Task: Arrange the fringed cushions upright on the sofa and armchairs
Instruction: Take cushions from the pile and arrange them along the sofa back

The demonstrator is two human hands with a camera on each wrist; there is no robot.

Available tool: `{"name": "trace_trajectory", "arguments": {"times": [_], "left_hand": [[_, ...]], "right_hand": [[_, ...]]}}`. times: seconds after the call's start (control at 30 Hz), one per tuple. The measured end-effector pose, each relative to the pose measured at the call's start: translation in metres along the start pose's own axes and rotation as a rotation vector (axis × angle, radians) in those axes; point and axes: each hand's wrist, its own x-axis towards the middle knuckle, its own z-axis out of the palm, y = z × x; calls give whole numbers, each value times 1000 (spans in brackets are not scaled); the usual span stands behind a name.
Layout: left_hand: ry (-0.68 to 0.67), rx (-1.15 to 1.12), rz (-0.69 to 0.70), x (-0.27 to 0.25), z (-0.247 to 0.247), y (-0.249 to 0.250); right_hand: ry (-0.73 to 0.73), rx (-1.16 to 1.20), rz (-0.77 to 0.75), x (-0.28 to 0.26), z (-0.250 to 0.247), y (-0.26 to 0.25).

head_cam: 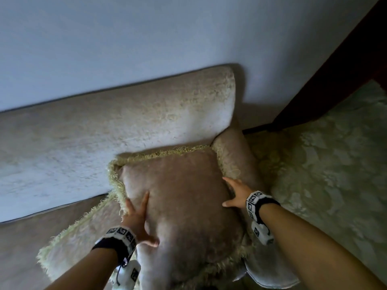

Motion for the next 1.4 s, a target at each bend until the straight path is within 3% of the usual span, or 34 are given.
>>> {"name": "trace_trajectory", "arguments": {"times": [0.17, 0.37, 0.63, 0.97, 1.23, 1.4], "left_hand": [[-26, -89, -48, 24, 3, -4], [-4, -113, -89, 41, 7, -11], [-9, -163, -100, 48, 18, -26], [41, -253, -24, 31, 27, -45], [150, -331, 38, -20, 27, -55], [264, -359, 24, -67, -4, -69]], "right_hand": [[-90, 15, -53, 57, 23, 20], [-111, 95, -115, 66, 37, 13], [-120, 188, -81, 72, 61, 8], [49, 135, -171, 40, 64, -12], [146, 48, -203, -10, 42, -35], [252, 32, -365, -41, 8, -88]]}}
